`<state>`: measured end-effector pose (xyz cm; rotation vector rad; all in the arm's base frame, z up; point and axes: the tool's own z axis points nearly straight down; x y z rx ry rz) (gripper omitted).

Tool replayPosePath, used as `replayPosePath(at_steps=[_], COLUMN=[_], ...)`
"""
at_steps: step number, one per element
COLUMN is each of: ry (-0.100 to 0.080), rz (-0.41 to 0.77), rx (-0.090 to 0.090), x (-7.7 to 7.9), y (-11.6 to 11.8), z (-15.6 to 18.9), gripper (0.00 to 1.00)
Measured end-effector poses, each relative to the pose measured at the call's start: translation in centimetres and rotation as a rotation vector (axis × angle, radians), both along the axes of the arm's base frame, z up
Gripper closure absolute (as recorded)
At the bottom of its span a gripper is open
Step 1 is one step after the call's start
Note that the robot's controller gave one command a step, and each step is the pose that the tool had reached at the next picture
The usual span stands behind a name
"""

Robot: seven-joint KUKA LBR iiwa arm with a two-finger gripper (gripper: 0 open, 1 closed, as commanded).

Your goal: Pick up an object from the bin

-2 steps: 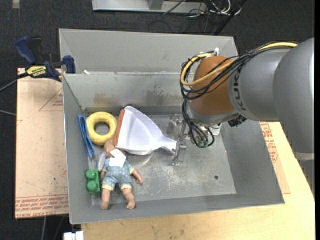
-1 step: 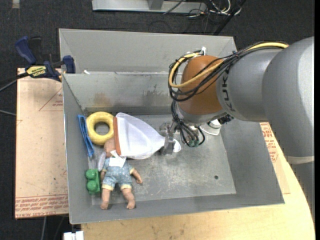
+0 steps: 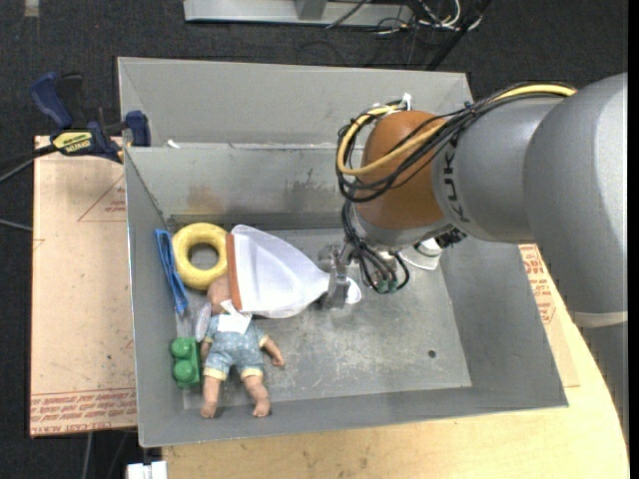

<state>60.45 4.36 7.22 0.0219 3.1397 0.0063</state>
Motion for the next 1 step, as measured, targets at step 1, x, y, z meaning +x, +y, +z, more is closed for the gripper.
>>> replayPosePath(at_steps=[1], ry=[-0.012], rz=[-0.039], rx=[0.002], x=[0.74], y=[1.54], z=[19.43], gripper=[1.00])
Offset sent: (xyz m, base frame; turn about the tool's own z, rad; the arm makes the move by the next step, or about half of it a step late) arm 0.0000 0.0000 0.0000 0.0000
